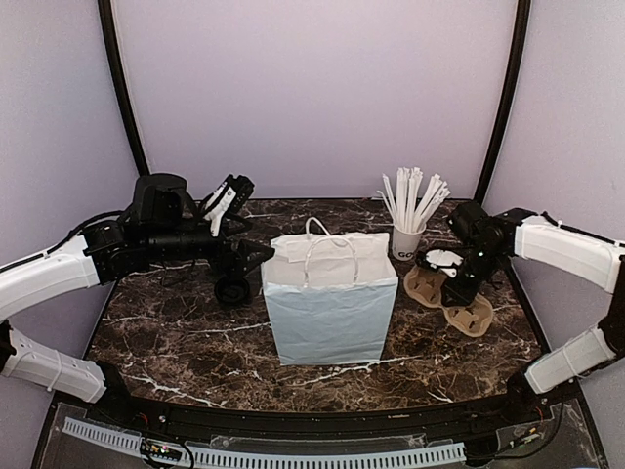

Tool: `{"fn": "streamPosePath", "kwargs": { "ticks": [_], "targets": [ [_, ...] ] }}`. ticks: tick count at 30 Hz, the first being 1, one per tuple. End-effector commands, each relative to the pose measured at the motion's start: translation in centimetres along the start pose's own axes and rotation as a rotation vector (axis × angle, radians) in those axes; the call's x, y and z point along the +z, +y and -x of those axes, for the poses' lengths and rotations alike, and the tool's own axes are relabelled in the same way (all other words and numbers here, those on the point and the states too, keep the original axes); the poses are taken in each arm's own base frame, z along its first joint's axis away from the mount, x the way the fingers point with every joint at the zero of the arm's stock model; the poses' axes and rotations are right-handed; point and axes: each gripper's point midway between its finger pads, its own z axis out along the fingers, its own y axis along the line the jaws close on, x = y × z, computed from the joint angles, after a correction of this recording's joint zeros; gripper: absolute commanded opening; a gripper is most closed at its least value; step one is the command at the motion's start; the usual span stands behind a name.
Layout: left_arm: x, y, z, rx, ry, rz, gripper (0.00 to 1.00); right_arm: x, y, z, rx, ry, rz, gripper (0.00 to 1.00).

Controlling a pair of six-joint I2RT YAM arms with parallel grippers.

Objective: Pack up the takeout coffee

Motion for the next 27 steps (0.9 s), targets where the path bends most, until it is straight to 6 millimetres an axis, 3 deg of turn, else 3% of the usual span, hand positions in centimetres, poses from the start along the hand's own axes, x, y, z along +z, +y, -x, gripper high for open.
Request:
{"fn": "streamPosePath", "kwargs": {
  "ticks": [1,6,9,17,21,27],
  "targets": [
    [-0.7,0.1,1.4,0.019,-0.022,0.001,0.88,-6.2,-0.1,2.8,-0.101,-0.203,-0.021,0.29],
    [-1.2,-0.2,2.7,0.025,-0.020,-0.019,0.88,-13.6,-0.7,6.0,-0.211,-0.421,-0.101,0.27],
    [-1.0,-1.5,3.3,0.023,-0.012,-0.104,0.89,-18.6,-0.7,8.8,-0.258,-0.573,-0.118,0.26],
    [1.5,-3.2,5.9,-0.018,0.012,-0.254,0.87,-29.3,3.2,15.8,-0.424,-0.927,0.052,0.28],
    [1.9,-4.1,7.7,0.024,0.021,-0.281,0.86,-32.1,6.7,17.4,-0.513,-1.000,0.174,0.28],
    [3.5,-5.3,7.2,0.251,0.137,-0.216,0.88,-31.3,9.3,18.3,-0.584,-0.962,0.251,0.29]
  ]
}}
